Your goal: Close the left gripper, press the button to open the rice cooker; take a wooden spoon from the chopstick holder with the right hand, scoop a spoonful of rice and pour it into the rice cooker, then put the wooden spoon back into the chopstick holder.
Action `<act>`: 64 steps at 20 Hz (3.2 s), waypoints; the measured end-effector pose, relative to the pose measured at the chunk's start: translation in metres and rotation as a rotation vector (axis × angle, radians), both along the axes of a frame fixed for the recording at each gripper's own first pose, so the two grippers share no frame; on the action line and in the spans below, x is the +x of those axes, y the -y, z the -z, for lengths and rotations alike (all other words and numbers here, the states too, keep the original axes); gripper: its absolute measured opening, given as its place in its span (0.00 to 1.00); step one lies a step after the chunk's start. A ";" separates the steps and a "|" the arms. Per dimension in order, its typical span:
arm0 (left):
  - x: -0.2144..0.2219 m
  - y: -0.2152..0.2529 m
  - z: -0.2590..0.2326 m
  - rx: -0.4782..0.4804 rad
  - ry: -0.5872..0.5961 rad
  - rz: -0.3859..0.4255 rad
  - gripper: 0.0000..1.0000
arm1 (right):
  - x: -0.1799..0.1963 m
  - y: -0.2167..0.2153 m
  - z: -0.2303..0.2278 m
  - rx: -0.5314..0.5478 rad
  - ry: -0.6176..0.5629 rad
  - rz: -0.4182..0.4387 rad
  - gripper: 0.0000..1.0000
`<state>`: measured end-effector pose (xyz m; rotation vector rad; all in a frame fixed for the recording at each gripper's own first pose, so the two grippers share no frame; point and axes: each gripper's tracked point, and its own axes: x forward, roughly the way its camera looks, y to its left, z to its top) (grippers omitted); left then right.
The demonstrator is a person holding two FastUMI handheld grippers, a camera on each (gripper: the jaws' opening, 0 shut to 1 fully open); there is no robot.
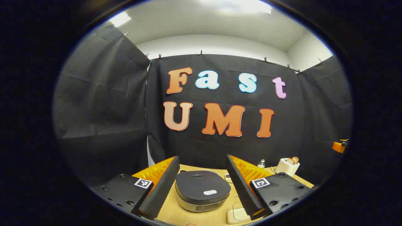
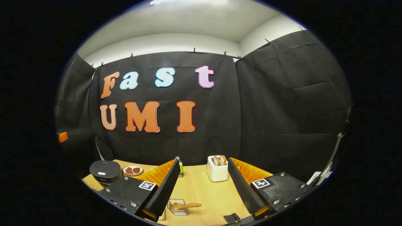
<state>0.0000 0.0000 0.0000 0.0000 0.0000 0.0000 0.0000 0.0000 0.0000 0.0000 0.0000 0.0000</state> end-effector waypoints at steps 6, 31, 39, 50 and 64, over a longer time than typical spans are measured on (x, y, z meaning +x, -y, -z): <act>0.001 0.002 -0.004 -0.002 0.005 -0.001 0.97 | -0.004 0.006 -0.006 -0.001 0.023 0.002 0.95; -0.002 0.021 -0.030 0.077 0.103 0.007 0.99 | 0.002 -0.020 -0.017 0.040 0.113 -0.049 0.95; 0.001 0.028 -0.019 0.032 0.046 0.064 0.53 | 0.000 -0.024 -0.011 0.014 0.086 -0.061 0.95; 0.055 0.029 0.069 -0.066 -0.225 0.089 0.04 | -0.003 -0.027 -0.005 0.028 0.068 -0.070 0.95; 0.137 0.040 0.209 -0.071 -0.526 0.102 0.04 | 0.006 -0.009 0.030 0.043 -0.025 -0.007 0.95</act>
